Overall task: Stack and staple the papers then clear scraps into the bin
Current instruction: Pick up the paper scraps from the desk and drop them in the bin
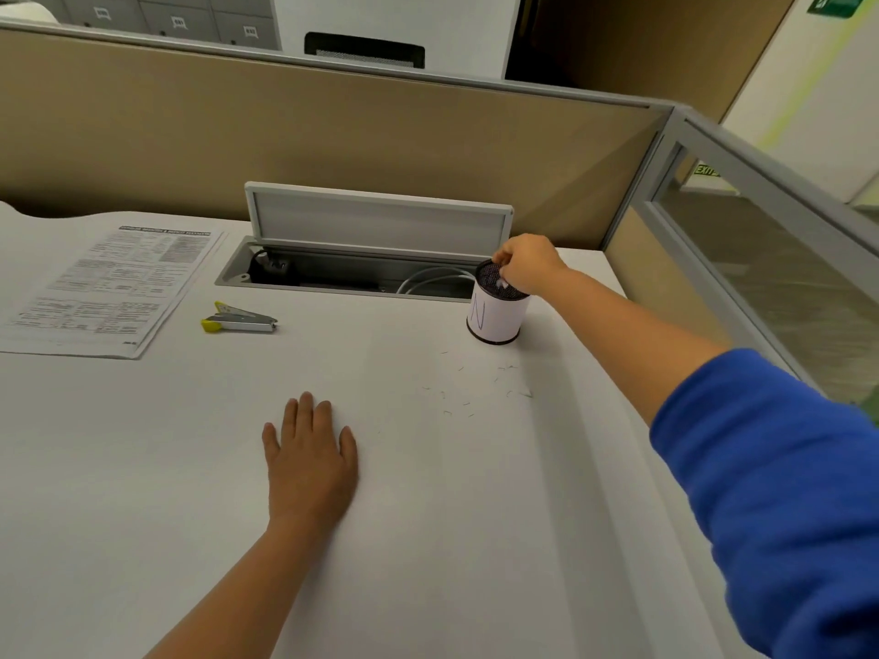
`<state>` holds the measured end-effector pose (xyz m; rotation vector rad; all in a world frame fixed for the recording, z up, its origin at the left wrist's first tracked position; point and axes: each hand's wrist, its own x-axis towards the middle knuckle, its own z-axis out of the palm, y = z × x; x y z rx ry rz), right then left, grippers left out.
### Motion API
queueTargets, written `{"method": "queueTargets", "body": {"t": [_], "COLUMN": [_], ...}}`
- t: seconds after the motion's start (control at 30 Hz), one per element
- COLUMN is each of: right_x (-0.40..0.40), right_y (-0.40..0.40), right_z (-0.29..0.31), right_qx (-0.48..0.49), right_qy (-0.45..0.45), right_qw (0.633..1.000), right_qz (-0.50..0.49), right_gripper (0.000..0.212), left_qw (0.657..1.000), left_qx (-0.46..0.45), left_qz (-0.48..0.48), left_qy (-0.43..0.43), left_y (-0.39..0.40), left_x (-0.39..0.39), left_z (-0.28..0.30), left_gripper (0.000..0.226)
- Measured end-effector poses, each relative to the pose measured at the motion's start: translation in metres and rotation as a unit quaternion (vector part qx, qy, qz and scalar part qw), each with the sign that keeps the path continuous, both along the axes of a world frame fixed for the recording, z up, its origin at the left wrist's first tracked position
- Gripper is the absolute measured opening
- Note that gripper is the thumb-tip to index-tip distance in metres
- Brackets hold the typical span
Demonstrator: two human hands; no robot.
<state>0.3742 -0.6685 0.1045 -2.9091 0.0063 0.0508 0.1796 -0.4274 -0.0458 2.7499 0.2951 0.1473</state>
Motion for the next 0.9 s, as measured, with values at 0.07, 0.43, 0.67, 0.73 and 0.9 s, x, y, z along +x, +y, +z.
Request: {"method": "queueTargets", "body": {"t": [0.07, 0.43, 0.67, 0.73, 0.9], "right_x": [-0.001, -0.077, -0.114, -0.123, -0.130], "right_y": [-0.001, -0.043, -0.030, -0.014, 0.016], "right_z": [-0.007, -0.082, -0.136, -0.139, -0.140], "right_qx": [0.028, 0.204, 0.028, 0.013, 0.015], "right_qy": [-0.017, -0.066, 0.048, 0.039, 0.045], "right_qw": [0.999, 0.967, 0.998, 0.998, 0.985], "right_qz": [-0.002, -0.139, -0.018, 0.044, 0.166], "right_gripper": [0.034, 0.044, 0.068, 0.069, 0.072], "left_qw": [1.000, 1.000, 1.000, 1.000, 1.000], "left_qx": [-0.001, 0.001, 0.014, 0.018, 0.012], "left_qz": [0.000, -0.003, -0.001, -0.001, -0.003], "left_qy": [0.000, 0.003, 0.004, 0.005, 0.005], "left_y": [0.000, 0.000, 0.000, 0.000, 0.000], "left_x": [0.001, 0.000, 0.002, 0.002, 0.001], "left_z": [0.001, 0.000, -0.002, -0.002, -0.002], "left_gripper": [0.047, 0.046, 0.044, 0.044, 0.046]}}
